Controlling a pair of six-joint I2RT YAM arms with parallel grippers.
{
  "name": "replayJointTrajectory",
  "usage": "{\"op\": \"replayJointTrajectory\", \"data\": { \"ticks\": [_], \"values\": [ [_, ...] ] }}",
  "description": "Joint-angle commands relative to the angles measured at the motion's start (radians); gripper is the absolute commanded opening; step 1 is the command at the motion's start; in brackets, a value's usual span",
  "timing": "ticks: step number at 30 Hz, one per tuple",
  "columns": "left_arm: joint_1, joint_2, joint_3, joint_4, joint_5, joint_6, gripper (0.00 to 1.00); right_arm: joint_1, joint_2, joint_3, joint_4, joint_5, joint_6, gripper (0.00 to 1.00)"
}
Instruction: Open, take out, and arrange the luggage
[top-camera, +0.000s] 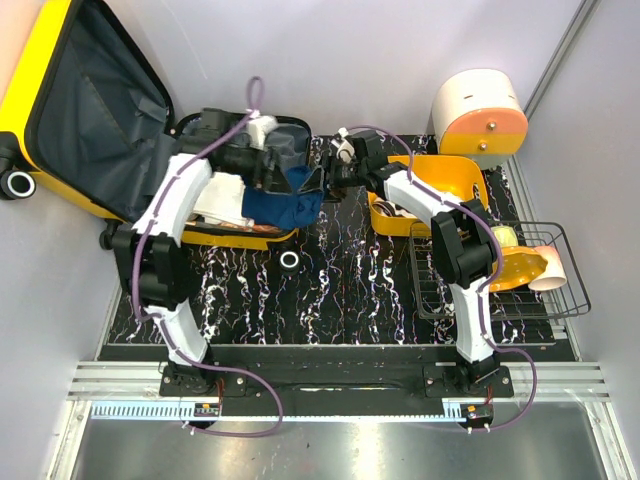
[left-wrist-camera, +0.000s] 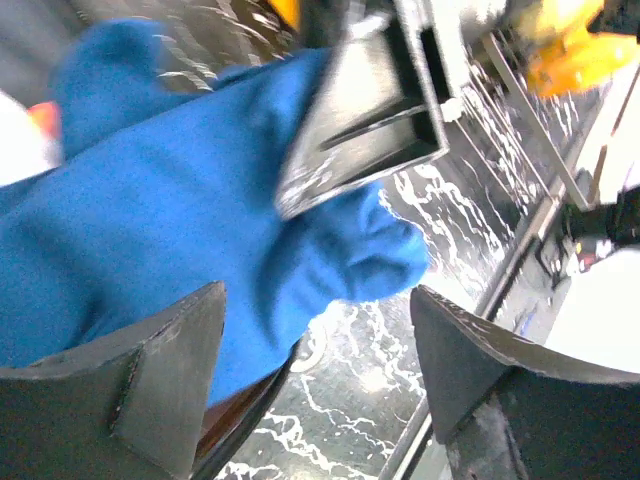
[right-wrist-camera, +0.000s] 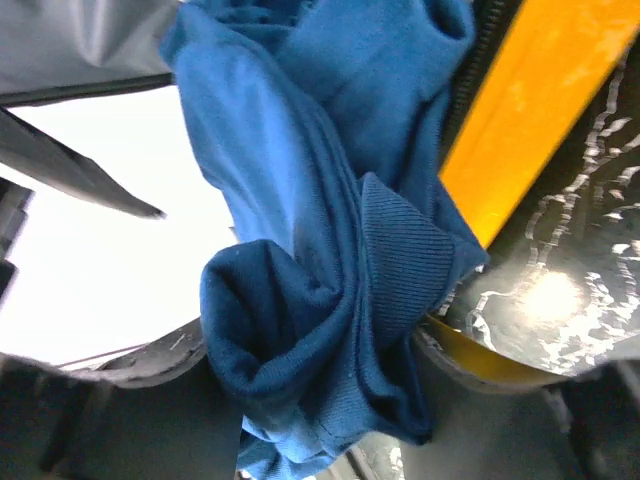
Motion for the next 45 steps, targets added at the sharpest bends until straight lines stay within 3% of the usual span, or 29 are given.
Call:
{"op": "replayJointTrajectory", "data": {
  "ticks": [1, 2, 3, 4, 7, 11, 19, 22, 23, 26, 27, 29, 34, 36, 37, 40, 45],
  "values": [
    [0.193, -0.165, -0.081, 0.05, -0.019, -0.089, 0.8, -0.001, -0.033, 0.024, -0.11, 0.075, -0.122, 0.52],
    [0.225, -0.182, -0.11, 0.103, -0.039, -0.106, 0.82, -0.001, -0.035, 0.026, -0.113, 0.079, -0.134, 0.43],
    [0.27, -0.198, -0.14, 0.128, -0.063, -0.123, 0.99, 0.0, -0.033, 0.027, -0.113, 0.081, -0.144, 0.41],
    [0.281, -0.196, -0.169, 0.136, -0.12, -0.121, 0.99, -0.001, -0.032, 0.033, -0.119, 0.079, -0.167, 0.39],
    [0.286, -0.13, -0.148, 0.082, -0.117, -0.045, 0.99, 0.002, -0.018, 0.064, -0.122, 0.073, -0.194, 0.32],
    [0.267, -0.039, -0.129, 0.082, -0.099, -0.057, 0.99, 0.002, 0.002, 0.102, -0.127, 0.076, -0.234, 0.26],
    [0.146, 0.036, -0.111, 0.134, -0.132, -0.075, 0.99, 0.005, 0.008, 0.115, -0.127, 0.073, -0.296, 0.16],
    [0.132, 0.024, -0.108, 0.176, -0.156, -0.101, 0.83, 0.007, 0.007, 0.124, -0.121, 0.072, -0.306, 0.12],
    [0.132, 0.004, -0.108, 0.199, -0.166, -0.116, 0.68, 0.008, 0.007, 0.128, -0.118, 0.067, -0.311, 0.11],
    [0.132, -0.048, -0.114, 0.229, -0.203, -0.111, 0.5, 0.014, 0.008, 0.162, -0.121, 0.065, -0.329, 0.08],
    [0.132, -0.06, -0.112, 0.233, -0.211, -0.109, 0.39, 0.014, 0.007, 0.174, -0.116, 0.067, -0.339, 0.08],
    [0.131, -0.093, -0.108, 0.233, -0.24, -0.103, 0.28, 0.014, 0.016, 0.216, -0.115, 0.069, -0.348, 0.07],
    [0.132, -0.154, -0.068, 0.21, -0.3, -0.075, 0.27, 0.017, 0.045, 0.361, -0.132, 0.064, -0.368, 0.05],
    [0.132, -0.174, -0.045, 0.202, -0.297, -0.069, 0.19, 0.017, 0.073, 0.41, -0.147, 0.061, -0.368, 0.02],
    [0.132, -0.177, -0.034, 0.19, -0.291, -0.069, 0.08, 0.017, 0.08, 0.453, -0.155, 0.058, -0.369, 0.02],
    [0.132, -0.185, 0.019, 0.17, -0.21, -0.084, 0.0, 0.017, 0.093, 0.513, -0.185, 0.055, -0.398, 0.0],
    [0.079, -0.166, 0.136, 0.173, -0.084, -0.173, 0.0, -0.022, 0.008, 0.481, -0.231, 0.026, -0.498, 0.0]
  ]
}}
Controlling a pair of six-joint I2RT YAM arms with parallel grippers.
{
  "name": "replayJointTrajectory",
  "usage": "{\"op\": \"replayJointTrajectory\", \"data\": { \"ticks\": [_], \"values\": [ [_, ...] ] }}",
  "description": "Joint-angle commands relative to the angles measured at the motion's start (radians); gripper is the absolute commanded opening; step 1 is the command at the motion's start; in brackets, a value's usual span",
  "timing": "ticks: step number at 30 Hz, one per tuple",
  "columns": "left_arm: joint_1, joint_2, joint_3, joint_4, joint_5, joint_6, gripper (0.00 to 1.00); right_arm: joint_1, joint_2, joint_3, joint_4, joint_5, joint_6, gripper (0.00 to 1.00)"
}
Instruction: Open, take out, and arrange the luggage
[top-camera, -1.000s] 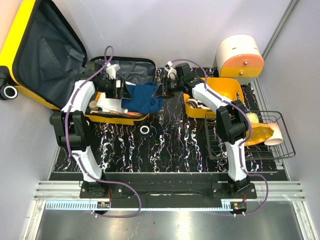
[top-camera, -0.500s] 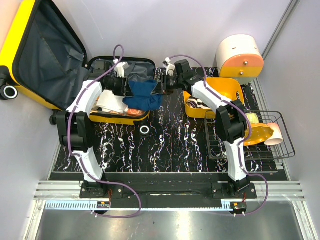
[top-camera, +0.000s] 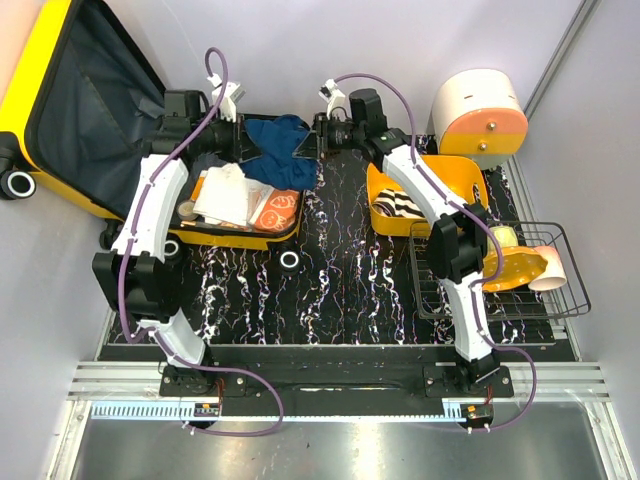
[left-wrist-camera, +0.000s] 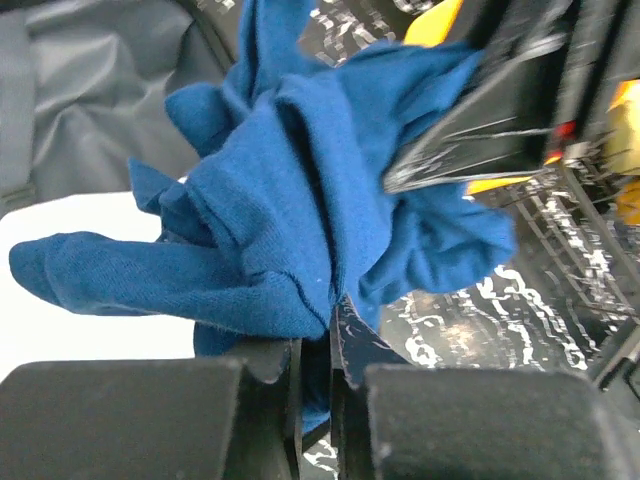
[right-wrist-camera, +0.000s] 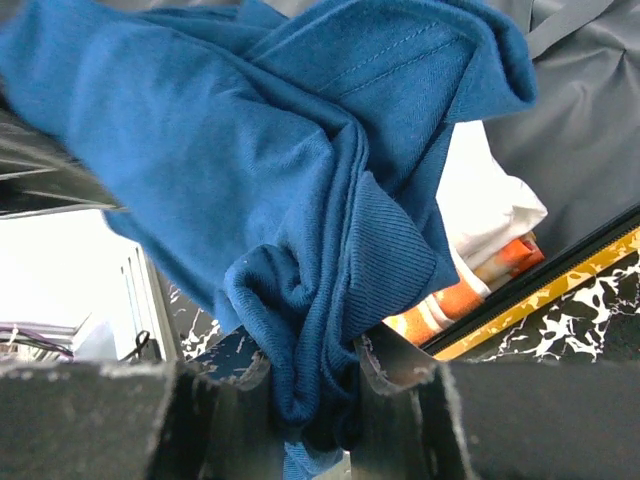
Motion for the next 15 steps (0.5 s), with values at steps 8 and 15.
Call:
{"op": "replayJointTrajectory", "data": {
  "ticks": [8, 15],
  "values": [
    [-0.312, 0.069, 0.139, 0.163, 0.12, -0.222, 0.0, -0.262, -0.3, -0.227, -0.157, -0.121, -0.235, 0.0],
    [-0.509, 0.243, 0.225, 0.308, 0.095, -0.305, 0.0, -0.455, -0.464, -0.477, -0.329, -0.103, -0.466, 0.0]
  ]
}}
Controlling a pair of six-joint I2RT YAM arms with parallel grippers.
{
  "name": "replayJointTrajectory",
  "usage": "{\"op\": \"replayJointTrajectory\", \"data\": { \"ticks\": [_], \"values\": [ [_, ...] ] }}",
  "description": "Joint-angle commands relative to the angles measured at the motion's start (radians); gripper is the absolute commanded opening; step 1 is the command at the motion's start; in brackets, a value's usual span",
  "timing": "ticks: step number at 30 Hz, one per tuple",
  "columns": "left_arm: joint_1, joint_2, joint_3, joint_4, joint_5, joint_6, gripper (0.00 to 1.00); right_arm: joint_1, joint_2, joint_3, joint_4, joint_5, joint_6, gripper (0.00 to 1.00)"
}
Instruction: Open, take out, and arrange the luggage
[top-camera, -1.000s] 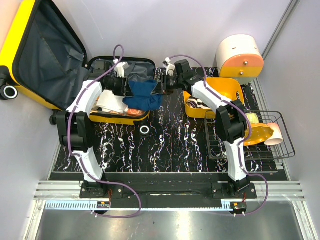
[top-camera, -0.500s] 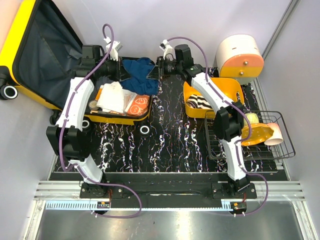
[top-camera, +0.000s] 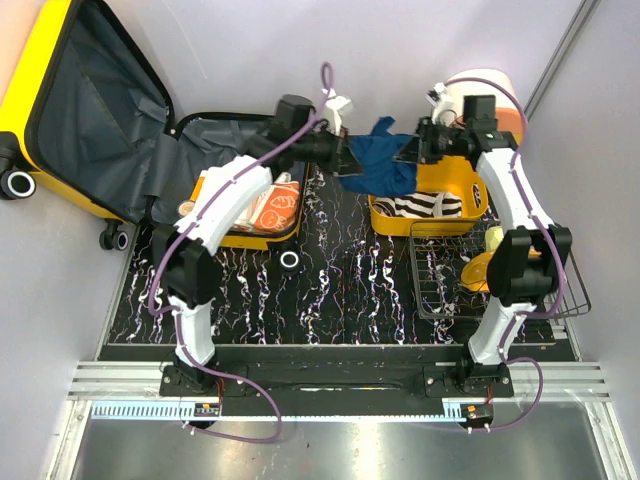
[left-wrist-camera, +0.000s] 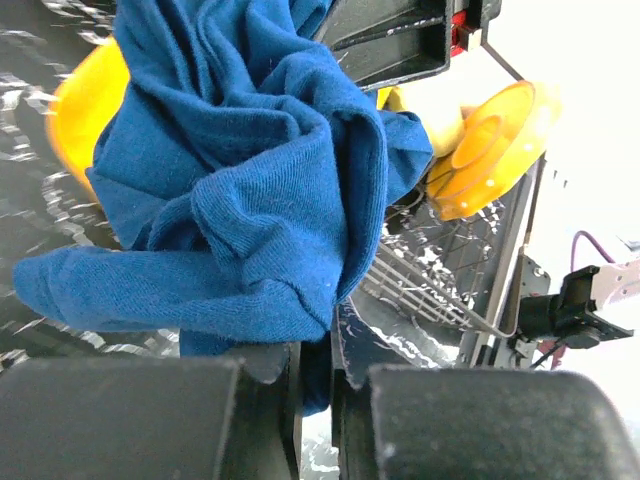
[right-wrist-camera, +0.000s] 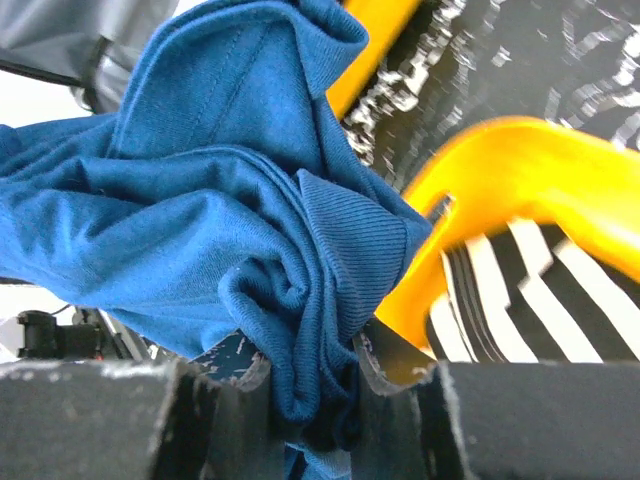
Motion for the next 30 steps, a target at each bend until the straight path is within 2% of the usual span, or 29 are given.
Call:
{"op": "replayJointTrajectory", "data": {
  "ticks": [1, 5, 9, 13, 20, 23, 24, 25, 26, 27, 28, 30],
  "values": [
    [-0.1, 0.107, 0.1, 0.156, 0.038, -0.09, 0.0, -0.08, -0.112, -0.134, -0.092, 0.027, -0.194, 0.0],
    [-0.166, 0.219, 0.146, 0.268, 0.034, -0.177, 0.0, -0.195, -0.123, -0.171, -0.112, 0.068, -0.281, 0.0],
    [-0.194, 0.31, 0.162, 0.334, -0.001, -0.202, 0.0, -0.245, -0.063, -0.13, -0.159, 0.099, -0.361, 0.0],
    [-0.203, 0.372, 0.145, 0.394, -0.055, -0.204, 0.0, -0.252, 0.023, -0.105, -0.154, 0.125, -0.398, 0.0],
    [-0.213, 0.46, 0.175, 0.391, -0.169, -0.151, 0.01, -0.252, 0.17, -0.003, -0.114, 0.202, -0.409, 0.0],
    [-0.214, 0.468, 0.183, 0.362, -0.201, -0.133, 0.12, -0.252, 0.205, 0.037, -0.121, 0.245, -0.433, 0.0],
    [-0.211, 0.466, 0.188, 0.337, -0.216, -0.128, 0.24, -0.252, 0.21, 0.044, -0.123, 0.254, -0.439, 0.01],
    [-0.208, 0.453, 0.197, 0.327, -0.213, -0.116, 0.51, -0.252, 0.216, 0.045, -0.127, 0.264, -0.447, 0.04],
    [-0.206, 0.44, 0.203, 0.311, -0.209, -0.108, 0.64, -0.252, 0.218, 0.047, -0.143, 0.271, -0.459, 0.11],
    [-0.202, 0.422, 0.206, 0.282, -0.201, -0.102, 0.73, -0.252, 0.218, 0.051, -0.152, 0.277, -0.462, 0.22],
    [-0.191, 0.381, 0.206, 0.271, -0.193, -0.105, 0.86, -0.252, 0.219, 0.054, -0.167, 0.287, -0.471, 0.29],
    [-0.171, 0.3, 0.205, 0.239, -0.163, -0.118, 0.97, -0.252, 0.215, 0.067, -0.207, 0.31, -0.478, 0.46]
  ]
}}
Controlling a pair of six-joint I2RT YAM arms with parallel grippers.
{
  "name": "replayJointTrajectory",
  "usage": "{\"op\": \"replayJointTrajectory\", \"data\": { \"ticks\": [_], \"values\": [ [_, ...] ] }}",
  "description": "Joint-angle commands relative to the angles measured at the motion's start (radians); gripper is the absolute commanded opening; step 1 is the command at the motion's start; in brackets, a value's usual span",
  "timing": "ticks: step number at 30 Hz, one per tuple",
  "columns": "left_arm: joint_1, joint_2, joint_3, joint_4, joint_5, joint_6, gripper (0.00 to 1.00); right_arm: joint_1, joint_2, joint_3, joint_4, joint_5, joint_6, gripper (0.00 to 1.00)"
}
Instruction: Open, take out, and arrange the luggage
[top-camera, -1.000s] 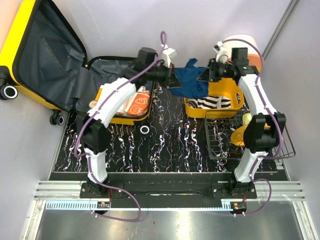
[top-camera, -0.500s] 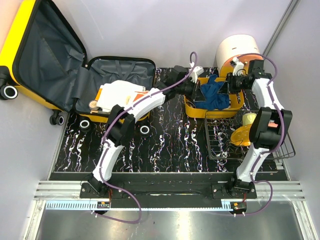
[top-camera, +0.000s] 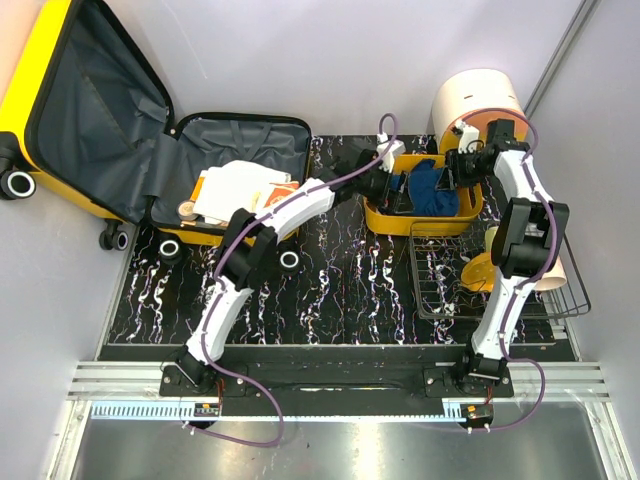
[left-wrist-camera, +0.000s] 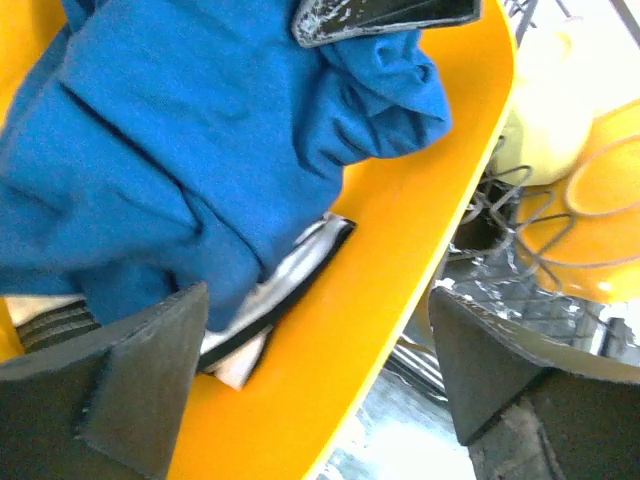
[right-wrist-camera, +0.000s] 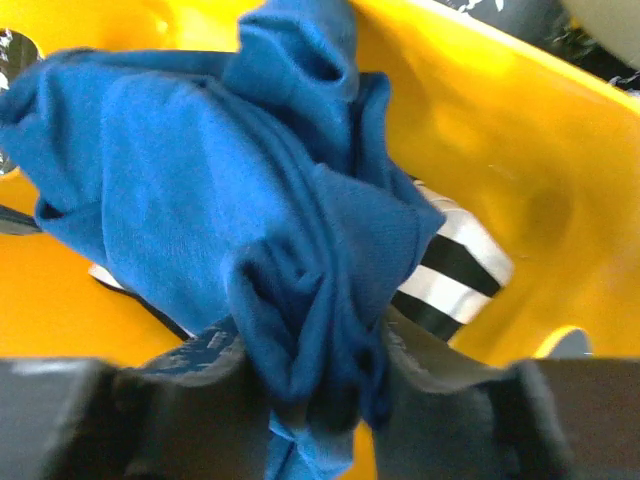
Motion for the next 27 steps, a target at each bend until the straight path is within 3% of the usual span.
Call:
{"op": "replayJointTrajectory", "data": {
  "ticks": [1, 6, 15, 19, 27],
  "values": [
    [0.053, -0.203, 0.058, -0.054, 0.035, -0.003, 0.99, -0.005, -0.036, 0.072, -0.035, 0.083, -0.051, 0.61],
    [0.154, -0.419, -0.021, -0.149, 0.072, 0.032, 0.99, -0.007, -0.099, 0.081, -0.05, 0.127, -0.045, 0.79],
    [0.505, -0.688, -0.36, -0.42, 0.124, 0.271, 0.99, 0.045, -0.188, 0.173, -0.066, 0.011, 0.121, 0.87],
    [0.656, -0.712, -0.473, -0.54, 0.124, 0.424, 0.99, 0.142, -0.219, 0.168, -0.029, -0.003, 0.202, 0.87],
    [0.736, -0.642, -0.635, -0.494, 0.229, 0.386, 0.99, 0.327, -0.167, 0.222, 0.011, -0.055, 0.29, 0.87]
  ]
}}
